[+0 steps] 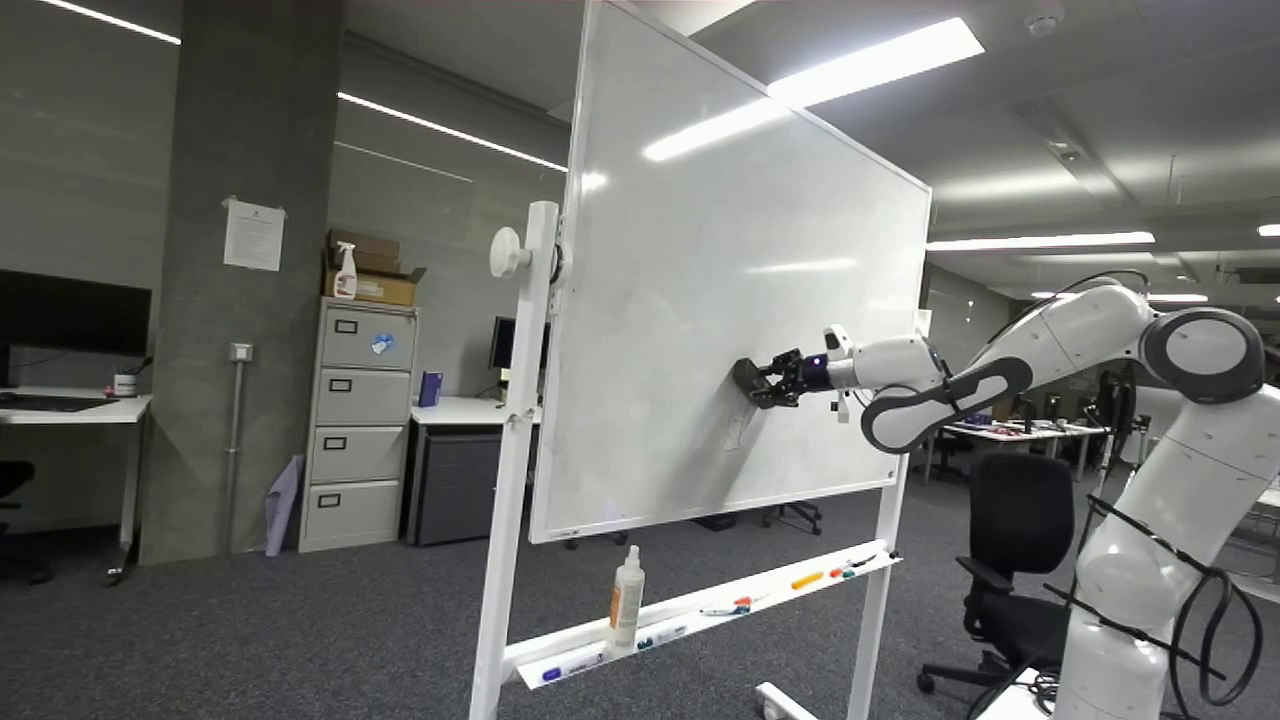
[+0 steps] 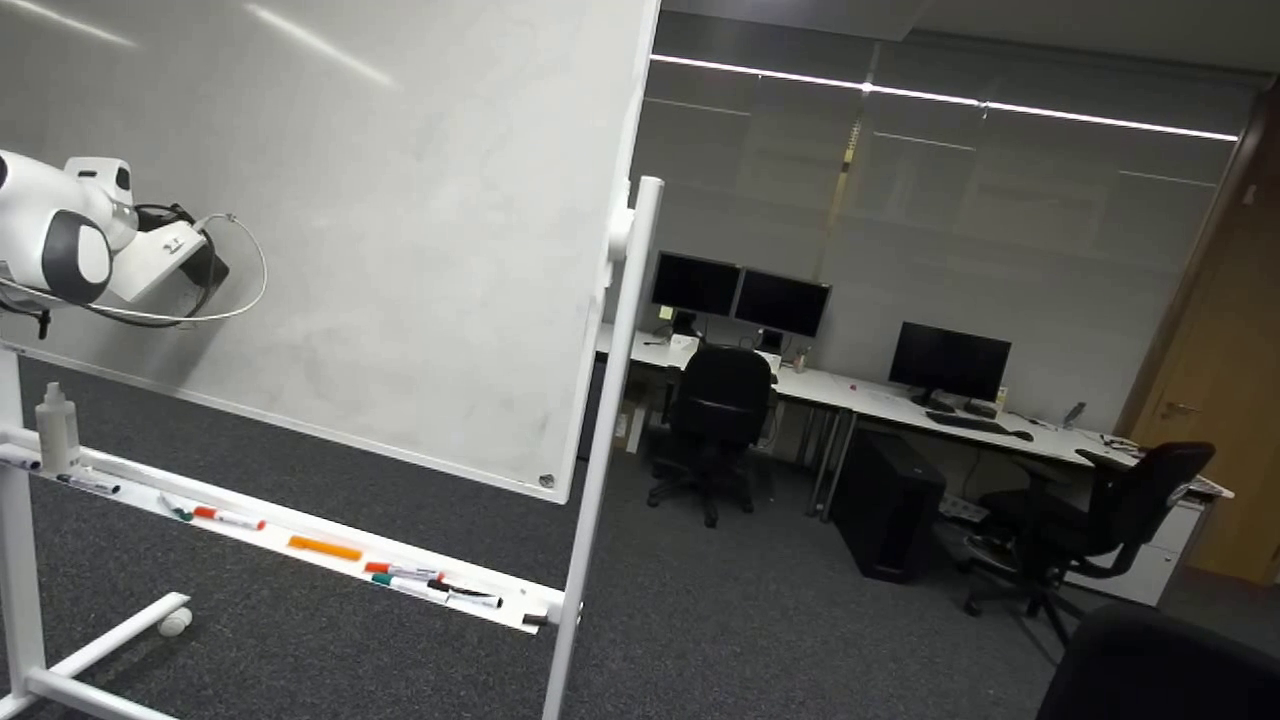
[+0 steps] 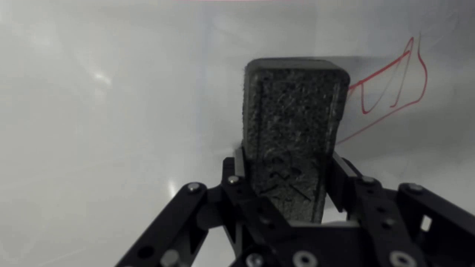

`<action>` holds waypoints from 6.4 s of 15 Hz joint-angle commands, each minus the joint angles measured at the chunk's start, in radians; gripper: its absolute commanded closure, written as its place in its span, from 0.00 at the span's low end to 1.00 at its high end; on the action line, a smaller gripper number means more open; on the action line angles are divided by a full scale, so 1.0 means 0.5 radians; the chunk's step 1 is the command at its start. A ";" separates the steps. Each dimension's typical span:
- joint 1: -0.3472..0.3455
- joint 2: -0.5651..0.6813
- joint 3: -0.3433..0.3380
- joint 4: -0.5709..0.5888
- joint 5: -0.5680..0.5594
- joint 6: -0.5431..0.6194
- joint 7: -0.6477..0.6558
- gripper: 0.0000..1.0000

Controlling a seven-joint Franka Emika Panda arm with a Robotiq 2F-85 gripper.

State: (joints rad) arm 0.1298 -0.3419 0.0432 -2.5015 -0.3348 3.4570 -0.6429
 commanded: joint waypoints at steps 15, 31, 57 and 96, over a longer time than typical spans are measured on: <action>-0.139 -0.089 -0.031 -0.022 -0.094 -0.001 0.151 0.45; -0.149 0.350 0.325 0.064 -0.005 -0.183 0.059 0.70; -0.030 0.165 0.292 0.334 -0.408 -1.154 0.077 0.70; -0.769 0.112 1.046 0.485 -2.402 -1.233 1.342 0.70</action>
State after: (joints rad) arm -0.2120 -0.3156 0.5558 -2.2885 -1.4040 2.8317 -0.0326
